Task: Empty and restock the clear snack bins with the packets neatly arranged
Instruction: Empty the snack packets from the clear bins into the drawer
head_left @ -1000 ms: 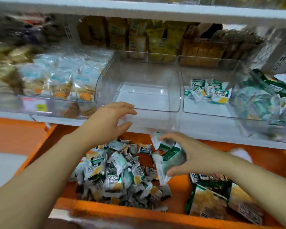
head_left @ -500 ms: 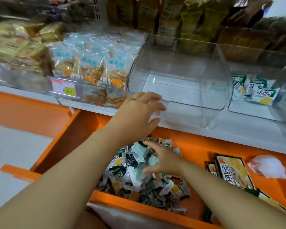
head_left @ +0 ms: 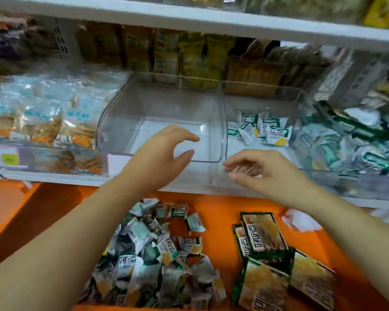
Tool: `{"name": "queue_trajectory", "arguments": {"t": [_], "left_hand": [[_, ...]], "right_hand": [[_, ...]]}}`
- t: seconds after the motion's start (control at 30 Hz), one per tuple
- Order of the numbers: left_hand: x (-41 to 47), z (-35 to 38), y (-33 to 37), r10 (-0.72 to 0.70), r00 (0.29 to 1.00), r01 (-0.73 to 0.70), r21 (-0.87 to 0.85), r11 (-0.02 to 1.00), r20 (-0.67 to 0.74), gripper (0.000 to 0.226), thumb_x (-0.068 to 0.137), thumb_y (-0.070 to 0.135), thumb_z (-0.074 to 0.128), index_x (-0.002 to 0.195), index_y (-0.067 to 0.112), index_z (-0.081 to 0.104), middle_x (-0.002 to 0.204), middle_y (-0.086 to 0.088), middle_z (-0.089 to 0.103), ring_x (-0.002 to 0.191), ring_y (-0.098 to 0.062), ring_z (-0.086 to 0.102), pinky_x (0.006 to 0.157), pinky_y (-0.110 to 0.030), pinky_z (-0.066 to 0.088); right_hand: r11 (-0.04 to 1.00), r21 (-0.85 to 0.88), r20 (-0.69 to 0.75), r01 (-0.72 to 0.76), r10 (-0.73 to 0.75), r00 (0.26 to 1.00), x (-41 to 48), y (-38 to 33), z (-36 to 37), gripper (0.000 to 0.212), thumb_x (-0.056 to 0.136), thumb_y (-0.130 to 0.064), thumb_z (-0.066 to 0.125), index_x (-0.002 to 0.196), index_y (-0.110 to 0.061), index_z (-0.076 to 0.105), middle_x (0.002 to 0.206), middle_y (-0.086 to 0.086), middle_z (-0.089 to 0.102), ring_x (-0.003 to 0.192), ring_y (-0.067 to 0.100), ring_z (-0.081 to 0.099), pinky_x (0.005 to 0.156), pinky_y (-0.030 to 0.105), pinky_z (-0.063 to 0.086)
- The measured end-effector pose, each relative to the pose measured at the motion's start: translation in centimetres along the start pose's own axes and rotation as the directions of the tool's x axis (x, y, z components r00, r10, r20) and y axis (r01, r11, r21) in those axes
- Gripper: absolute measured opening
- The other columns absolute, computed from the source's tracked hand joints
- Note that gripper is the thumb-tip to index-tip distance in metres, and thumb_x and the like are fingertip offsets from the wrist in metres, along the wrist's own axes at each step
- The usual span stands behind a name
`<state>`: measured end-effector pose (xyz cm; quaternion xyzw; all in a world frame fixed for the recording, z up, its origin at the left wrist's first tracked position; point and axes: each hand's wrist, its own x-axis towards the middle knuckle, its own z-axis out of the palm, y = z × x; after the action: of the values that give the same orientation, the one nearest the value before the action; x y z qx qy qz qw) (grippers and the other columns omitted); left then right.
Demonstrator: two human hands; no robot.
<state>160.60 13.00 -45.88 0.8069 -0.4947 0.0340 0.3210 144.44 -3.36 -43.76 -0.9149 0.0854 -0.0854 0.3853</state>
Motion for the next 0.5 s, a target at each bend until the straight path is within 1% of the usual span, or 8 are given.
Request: {"name": "queue_trajectory", "arguments": {"t": [0.07, 0.13, 0.2, 0.27, 0.3, 0.37, 0.4, 0.5], "left_hand": [[2.3, 1.1, 1.2, 0.002, 1.000, -0.003, -0.044, 0.999, -0.020, 0.030, 0.094, 0.025, 0.056, 0.124, 0.027, 0.059, 0.116, 0.015, 0.049, 0.105, 0.004, 0.042, 0.092, -0.013, 0.029], [4.4, 2.3, 2.0, -0.002, 0.999, -0.002, -0.097, 0.995, -0.047, 0.030, 0.096, 0.026, 0.054, 0.125, 0.028, 0.058, 0.117, 0.017, 0.043, 0.106, 0.008, 0.037, 0.094, -0.013, 0.028], [6.3, 3.5, 2.2, -0.026, 0.999, 0.019, -0.147, 0.989, -0.043, 0.030, 0.096, 0.029, 0.053, 0.126, 0.029, 0.057, 0.119, 0.017, 0.041, 0.106, 0.008, 0.037, 0.097, -0.016, 0.031], [7.8, 4.5, 1.9, -0.042, 0.999, 0.038, -0.186, 0.982, -0.015, 0.030, 0.096, 0.030, 0.053, 0.125, 0.031, 0.056, 0.120, 0.016, 0.041, 0.105, 0.004, 0.042, 0.097, -0.018, 0.034], [8.4, 4.9, 1.6, -0.045, 0.999, 0.042, -0.215, 0.976, -0.009, 0.027, 0.096, 0.029, 0.054, 0.122, 0.034, 0.057, 0.121, 0.016, 0.042, 0.103, 0.003, 0.045, 0.095, -0.017, 0.036], [9.2, 5.5, 1.2, -0.054, 0.998, 0.043, -0.288, 0.957, -0.028, 0.020, 0.095, 0.029, 0.055, 0.113, 0.038, 0.057, 0.119, 0.015, 0.045, 0.099, 0.006, 0.052, 0.087, -0.012, 0.040], [9.5, 5.7, 1.1, -0.057, 0.997, 0.040, -0.322, 0.946, -0.043, 0.017, 0.094, 0.029, 0.055, 0.108, 0.039, 0.058, 0.117, 0.015, 0.046, 0.098, 0.010, 0.052, 0.083, -0.010, 0.041], [9.6, 6.2, 0.6, -0.053, 0.995, 0.011, -0.421, 0.907, -0.087, 0.016, 0.093, 0.028, 0.056, 0.101, 0.042, 0.059, 0.114, 0.019, 0.048, 0.098, 0.013, 0.052, 0.078, -0.007, 0.046]], "right_hand": [[1.000, -0.022, -0.102, -0.007, 0.005, 0.995, 0.6, 1.1, -2.8, 0.024, 0.086, -0.009, 0.067, 0.091, -0.033, 0.063, 0.092, -0.012, 0.068, 0.080, 0.003, 0.061, 0.072, 0.013, 0.048], [0.998, -0.055, -0.193, -0.041, 0.030, 0.981, 1.7, 3.0, -5.1, 0.021, 0.086, -0.010, 0.067, 0.091, -0.030, 0.064, 0.093, -0.010, 0.068, 0.081, -0.001, 0.061, 0.071, 0.007, 0.045], [0.989, -0.109, -0.224, -0.100, 0.073, 0.972, 3.2, 5.3, -6.9, 0.019, 0.085, -0.010, 0.068, 0.101, -0.020, 0.065, 0.099, -0.003, 0.067, 0.080, -0.003, 0.058, 0.071, 0.001, 0.039], [0.960, -0.213, -0.215, -0.180, 0.134, 0.967, 5.0, 7.8, -8.3, 0.031, 0.085, -0.013, 0.069, 0.116, -0.012, 0.062, 0.113, 0.003, 0.063, 0.092, 0.005, 0.057, 0.074, -0.003, 0.034], [0.937, -0.268, -0.202, -0.225, 0.174, 0.964, 5.9, 9.0, -8.9, 0.039, 0.085, -0.015, 0.070, 0.122, -0.011, 0.058, 0.121, 0.004, 0.060, 0.103, 0.011, 0.056, 0.078, 0.000, 0.034], [0.874, -0.379, -0.184, -0.305, 0.252, 0.950, 7.9, 11.4, -9.7, 0.054, 0.084, -0.019, 0.071, 0.134, -0.013, 0.050, 0.135, 0.010, 0.051, 0.122, 0.023, 0.048, 0.094, 0.018, 0.033], [0.842, -0.425, -0.179, -0.332, 0.281, 0.943, 8.8, 12.4, -9.9, 0.062, 0.083, -0.022, 0.073, 0.137, -0.014, 0.046, 0.138, 0.014, 0.047, 0.127, 0.027, 0.044, 0.098, 0.024, 0.032], [0.758, -0.542, -0.166, -0.363, 0.328, 0.930, 11.7, 14.9, -10.2, 0.077, 0.078, -0.025, 0.077, 0.143, -0.015, 0.037, 0.140, 0.018, 0.044, 0.130, 0.032, 0.039, 0.102, 0.032, 0.031]]}}
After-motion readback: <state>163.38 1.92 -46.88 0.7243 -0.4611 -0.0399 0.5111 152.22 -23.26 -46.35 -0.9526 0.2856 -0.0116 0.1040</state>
